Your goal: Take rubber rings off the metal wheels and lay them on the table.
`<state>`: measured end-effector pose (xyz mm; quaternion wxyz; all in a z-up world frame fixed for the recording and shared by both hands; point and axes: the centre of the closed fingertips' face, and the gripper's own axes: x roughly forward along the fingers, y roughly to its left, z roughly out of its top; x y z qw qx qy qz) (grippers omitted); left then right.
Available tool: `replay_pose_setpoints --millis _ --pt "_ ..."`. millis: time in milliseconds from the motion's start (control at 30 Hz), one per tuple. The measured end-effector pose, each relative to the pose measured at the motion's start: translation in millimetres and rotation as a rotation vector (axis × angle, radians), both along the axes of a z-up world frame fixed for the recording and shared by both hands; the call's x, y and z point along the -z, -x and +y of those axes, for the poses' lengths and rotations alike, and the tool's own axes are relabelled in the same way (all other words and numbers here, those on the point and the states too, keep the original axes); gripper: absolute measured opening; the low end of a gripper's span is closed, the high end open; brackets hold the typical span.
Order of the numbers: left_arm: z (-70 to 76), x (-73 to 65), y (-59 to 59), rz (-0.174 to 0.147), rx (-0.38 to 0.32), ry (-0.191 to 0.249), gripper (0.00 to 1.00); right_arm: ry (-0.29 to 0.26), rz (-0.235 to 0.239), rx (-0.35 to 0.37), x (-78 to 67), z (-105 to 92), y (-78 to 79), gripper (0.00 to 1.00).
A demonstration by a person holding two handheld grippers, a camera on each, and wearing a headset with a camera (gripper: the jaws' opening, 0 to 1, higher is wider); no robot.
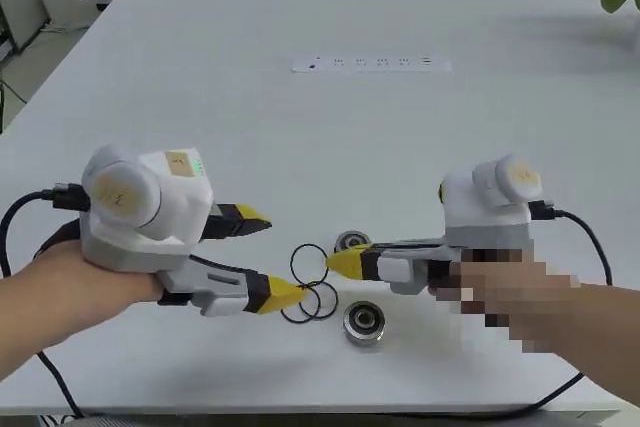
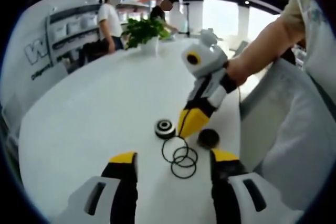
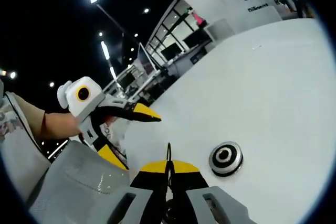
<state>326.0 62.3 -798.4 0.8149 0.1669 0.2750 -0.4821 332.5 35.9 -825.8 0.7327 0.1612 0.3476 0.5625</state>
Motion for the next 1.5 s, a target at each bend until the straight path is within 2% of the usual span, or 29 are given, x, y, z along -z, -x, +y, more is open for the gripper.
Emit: replay_pose_setpoints --millis 300,600,733,833,1100,1500 --pt "5.7 3.3 7.3 0.016 -0.006 -0.004 0.60 0.029 0.043 -0.043 9.6 7.7 12.4 0.00" --pt "10.0 7.7 14.0 0.032 -0.006 -0.015 0.61 0.085 0.026 -0.062 19.7 7.3 15.4 0.00" --pt "10.4 10.0 16.5 0.040 -0.003 -0.020 0.61 0.124 -0.002 -0.076 24.3 5.4 16.3 0.00" --pt "10.7 10.5 16.6 0.042 -0.002 -0.023 0.61 0.138 -0.013 -0.081 25.5 4.8 17.1 0.04" --pt "9.9 12.4 15.1 0.050 0.005 -0.031 0.60 0.151 -0.055 -0.092 22.6 0.4 16.8 0.11" --pt "6.0 11.7 7.5 0.046 0.011 -0.041 0.59 0.132 -0.091 -0.041 9.5 -17.3 2.8 0.17"
